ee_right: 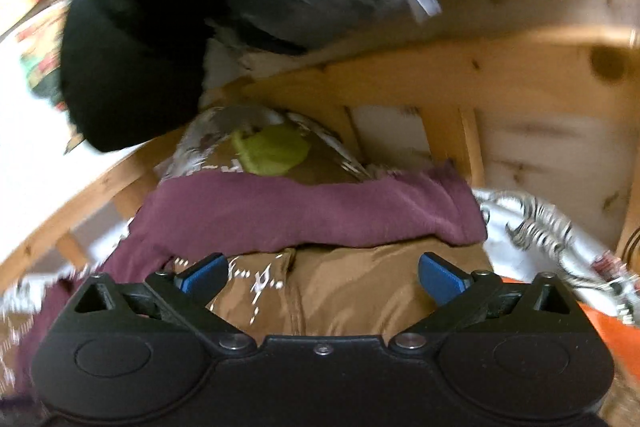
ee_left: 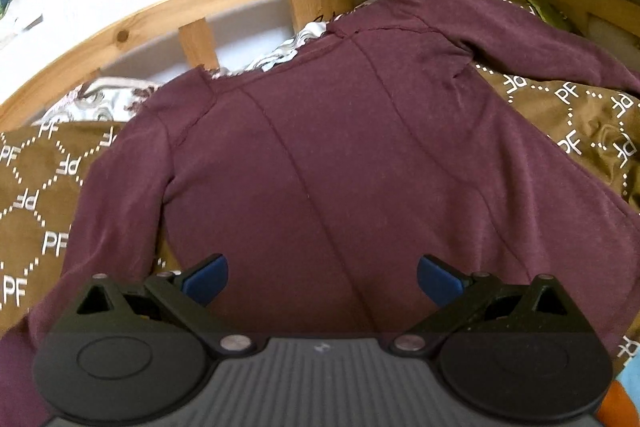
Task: Fold small clothes
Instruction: 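Move the right gripper to a maroon sleeve cuff and close on it, then carry the held sleeve with the right gripper across the shirt body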
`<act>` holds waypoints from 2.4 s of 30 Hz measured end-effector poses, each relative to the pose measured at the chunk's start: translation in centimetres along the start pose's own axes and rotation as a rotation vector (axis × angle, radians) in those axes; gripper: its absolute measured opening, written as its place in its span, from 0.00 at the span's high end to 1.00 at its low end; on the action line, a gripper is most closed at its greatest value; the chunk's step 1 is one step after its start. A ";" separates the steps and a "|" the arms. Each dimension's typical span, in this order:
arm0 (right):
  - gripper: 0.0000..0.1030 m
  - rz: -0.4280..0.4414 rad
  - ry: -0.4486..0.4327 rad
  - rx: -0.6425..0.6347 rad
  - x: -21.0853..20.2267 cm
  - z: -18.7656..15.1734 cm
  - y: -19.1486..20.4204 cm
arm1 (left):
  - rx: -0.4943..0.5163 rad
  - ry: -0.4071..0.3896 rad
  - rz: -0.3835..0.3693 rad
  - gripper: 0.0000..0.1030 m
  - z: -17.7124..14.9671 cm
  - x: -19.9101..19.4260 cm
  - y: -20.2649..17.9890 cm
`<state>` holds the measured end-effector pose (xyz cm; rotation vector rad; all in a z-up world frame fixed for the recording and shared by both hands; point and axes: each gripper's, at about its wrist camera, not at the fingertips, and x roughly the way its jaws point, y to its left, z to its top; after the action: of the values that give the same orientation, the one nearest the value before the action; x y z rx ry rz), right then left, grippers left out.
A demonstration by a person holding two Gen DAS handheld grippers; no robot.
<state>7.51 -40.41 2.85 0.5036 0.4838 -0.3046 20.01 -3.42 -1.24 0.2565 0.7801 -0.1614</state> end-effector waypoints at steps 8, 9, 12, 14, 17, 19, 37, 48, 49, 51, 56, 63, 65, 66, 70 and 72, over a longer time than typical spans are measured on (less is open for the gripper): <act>0.09 -0.174 -0.032 0.240 4.4 0.2 -0.8 | 0.087 -0.033 0.053 0.00 -0.4 -0.9 0.2; 0.09 -0.187 -0.047 0.270 4.7 0.4 -1.1 | 0.095 -0.032 0.061 0.00 -0.6 -1.1 0.2; 0.18 -0.241 -0.077 0.371 5.4 1.0 -2.3 | 0.107 -0.021 0.064 0.00 -1.1 -1.3 0.1; 0.31 -0.301 -0.098 0.415 5.7 1.2 -2.8 | 0.110 -0.017 0.060 0.00 -1.3 -1.4 0.1; 0.58 -0.365 -0.138 0.425 5.6 1.2 -3.0 | 0.118 -0.019 0.051 0.00 -1.6 -1.6 -0.1; 0.88 -0.401 -0.156 0.383 5.5 1.2 -2.7 | 0.122 -0.025 0.045 0.00 -1.6 -1.7 -0.3; 0.99 -0.093 -0.561 -0.661 0.0 -1.0 14.8 | -0.089 -0.190 0.187 0.00 -0.3 -4.4 4.4; 1.00 0.386 -0.595 -1.344 -3.6 -12.9 25.5 | -0.293 -0.192 0.224 0.00 -0.7 -4.9 9.8; 1.00 0.412 -0.582 -1.366 -3.9 -13.9 25.8 | -0.312 -0.193 0.224 0.00 -0.9 -5.1 10.3; 1.00 0.465 -0.547 -1.398 -4.6 -15.8 26.4 | -0.342 -0.195 0.224 0.00 -1.2 -5.2 11.2; 1.00 0.588 -0.407 -1.477 -4.7 -19.5 26.9 | -0.367 -0.190 0.219 0.00 -1.8 -5.4 12.3; 1.00 0.695 -0.250 -1.551 -4.9 -22.9 26.1 | -0.360 -0.189 0.189 0.00 -2.0 -5.1 12.1; 1.00 0.711 -0.217 -1.559 -5.1 -23.3 25.7 | -0.358 -0.185 0.178 0.00 -2.0 -5.1 11.9; 1.00 0.713 -0.210 -1.558 -5.3 -23.3 25.3 | -0.356 -0.184 0.173 0.00 -2.1 -5.0 11.7; 1.00 0.661 -0.240 -1.380 -6.1 -21.4 24.0 | -0.341 -0.185 0.163 0.00 -2.2 -5.1 11.3; 1.00 0.605 -0.223 -1.195 -6.2 -19.1 23.5 | -0.340 -0.184 0.163 0.00 -2.1 -5.1 11.1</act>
<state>4.50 -9.72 0.47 -0.5563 0.2080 0.5112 17.63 8.09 2.81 -0.0175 0.5888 0.1012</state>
